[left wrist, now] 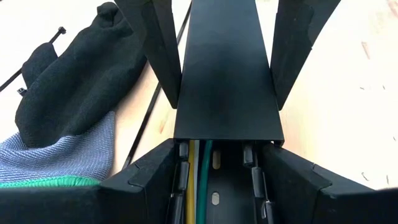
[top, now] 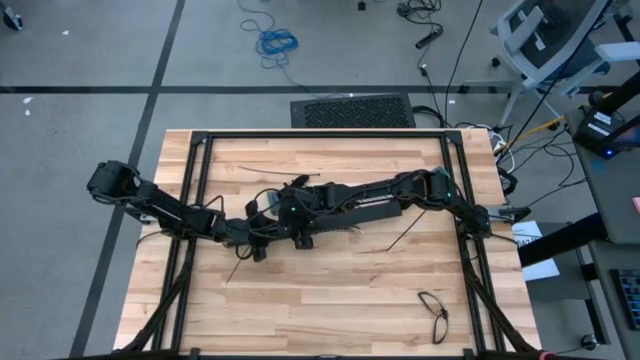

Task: Ziptie cables
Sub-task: Close the cable duct

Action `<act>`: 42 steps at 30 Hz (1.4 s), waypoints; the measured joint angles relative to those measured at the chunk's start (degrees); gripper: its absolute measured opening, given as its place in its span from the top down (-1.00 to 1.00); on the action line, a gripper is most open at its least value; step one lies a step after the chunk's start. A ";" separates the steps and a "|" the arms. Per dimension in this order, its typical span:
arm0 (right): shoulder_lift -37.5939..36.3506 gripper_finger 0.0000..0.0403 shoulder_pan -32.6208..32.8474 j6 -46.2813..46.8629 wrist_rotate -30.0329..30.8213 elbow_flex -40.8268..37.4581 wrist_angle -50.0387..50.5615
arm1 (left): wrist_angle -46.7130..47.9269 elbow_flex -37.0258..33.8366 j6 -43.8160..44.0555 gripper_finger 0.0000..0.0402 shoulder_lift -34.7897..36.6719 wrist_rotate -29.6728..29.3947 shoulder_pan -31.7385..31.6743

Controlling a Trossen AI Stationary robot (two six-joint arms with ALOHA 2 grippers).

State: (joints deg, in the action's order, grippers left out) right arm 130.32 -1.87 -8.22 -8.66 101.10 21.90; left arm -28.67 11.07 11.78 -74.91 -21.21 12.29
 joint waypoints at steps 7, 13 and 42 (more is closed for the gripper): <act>0.00 -0.24 0.00 -0.24 -0.28 0.00 -0.08 | 0.78 0.04 2.89 -0.30 -0.40 1.50 -0.58; 0.00 -0.24 0.04 -0.32 -0.42 0.04 0.15 | 0.93 0.11 2.89 -0.73 -1.20 3.15 -1.67; -0.48 -0.24 -0.44 6.75 1.30 0.44 10.07 | 22.32 0.00 2.77 -0.94 27.48 9.51 6.88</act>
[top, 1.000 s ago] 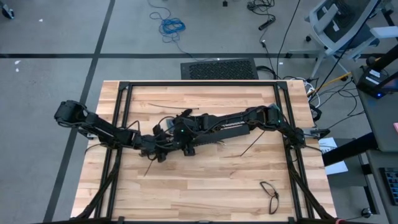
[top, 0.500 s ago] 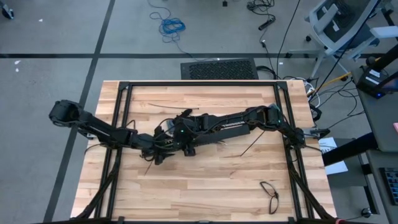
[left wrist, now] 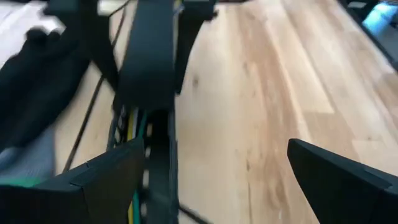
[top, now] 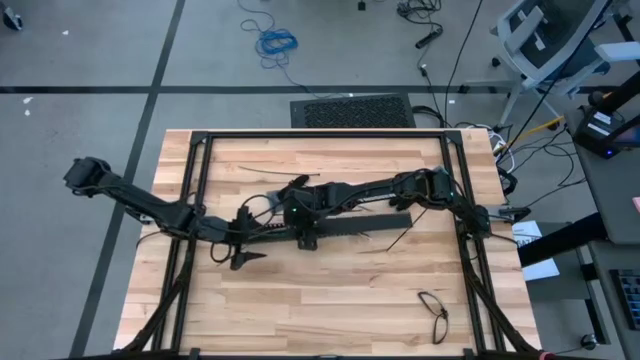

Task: Ziptie cables
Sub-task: Close the cable duct

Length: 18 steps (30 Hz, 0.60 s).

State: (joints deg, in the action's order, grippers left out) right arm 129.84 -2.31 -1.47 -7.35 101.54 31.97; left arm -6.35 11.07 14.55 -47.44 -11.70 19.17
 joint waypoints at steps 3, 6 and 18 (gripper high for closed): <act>0.00 -0.24 -0.11 3.73 0.02 -0.07 1.26 | 3.15 0.00 1.66 -0.94 1.27 -0.42 0.10; 0.08 -0.24 -0.10 4.08 0.13 -0.09 2.31 | 3.44 0.00 1.22 -0.94 1.40 -1.18 0.10; 0.33 -0.24 0.62 -1.20 0.17 -0.29 10.62 | 2.89 0.02 -1.82 -0.94 0.42 -11.04 -0.04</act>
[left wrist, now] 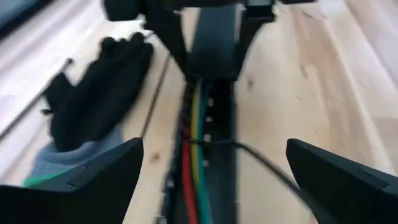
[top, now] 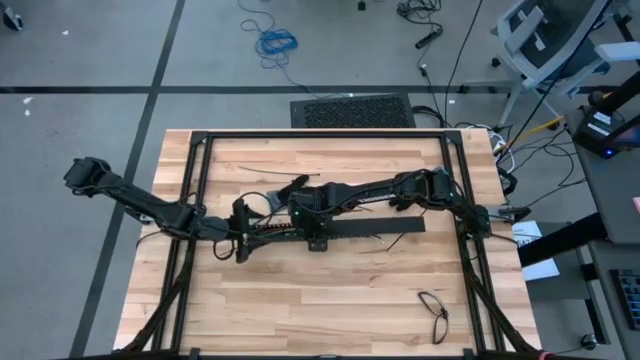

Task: Ziptie cables
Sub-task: Close the cable duct

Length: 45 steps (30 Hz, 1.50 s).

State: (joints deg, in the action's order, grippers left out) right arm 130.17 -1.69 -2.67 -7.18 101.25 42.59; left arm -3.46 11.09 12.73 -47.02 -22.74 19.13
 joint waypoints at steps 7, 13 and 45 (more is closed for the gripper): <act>0.00 -0.24 0.52 0.15 -1.36 -0.07 -0.27 | -5.64 0.04 -0.13 -0.94 -7.52 -1.79 -3.36; -0.40 -0.24 0.33 0.17 -1.90 -0.20 -1.41 | -22.27 0.59 -4.97 -0.94 -19.37 4.00 -5.71; -0.50 -0.24 -0.59 0.48 -1.81 -0.24 -4.67 | -28.82 4.28 -1.91 -0.94 -32.76 6.06 -9.74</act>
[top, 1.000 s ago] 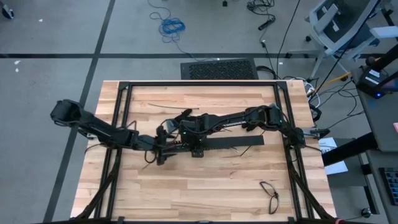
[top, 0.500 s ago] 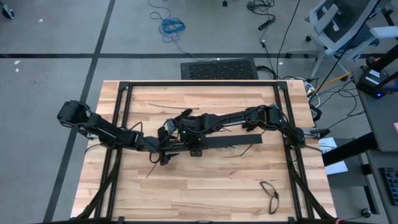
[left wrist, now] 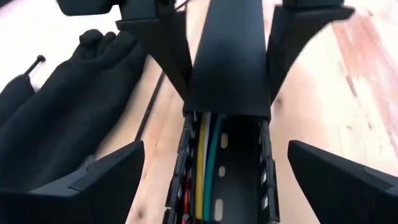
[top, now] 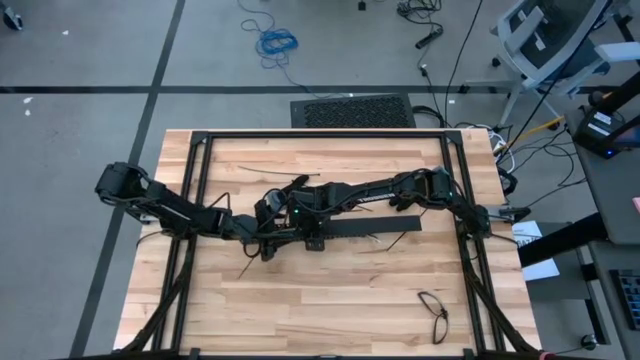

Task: Ziptie cables
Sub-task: Close the cable duct

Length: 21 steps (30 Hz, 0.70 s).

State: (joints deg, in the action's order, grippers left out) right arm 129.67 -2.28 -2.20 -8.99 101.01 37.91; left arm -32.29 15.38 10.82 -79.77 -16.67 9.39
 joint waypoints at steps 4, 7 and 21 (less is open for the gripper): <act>0.00 -0.24 0.00 0.00 0.02 0.02 0.01 | -2.62 -0.02 -2.25 -0.94 -1.58 0.08 -0.04; 0.00 -0.24 0.00 0.00 0.04 0.04 0.02 | -3.64 -0.02 -2.31 -0.94 -2.74 0.81 -0.20; 0.00 -0.24 0.00 0.02 0.04 0.07 -0.04 | -3.68 -0.02 -4.02 -0.93 -3.97 0.80 -0.42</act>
State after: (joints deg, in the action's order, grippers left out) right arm 129.67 -2.28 -2.17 -8.95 101.08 37.87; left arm -35.97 15.35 6.81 -83.74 -15.87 8.97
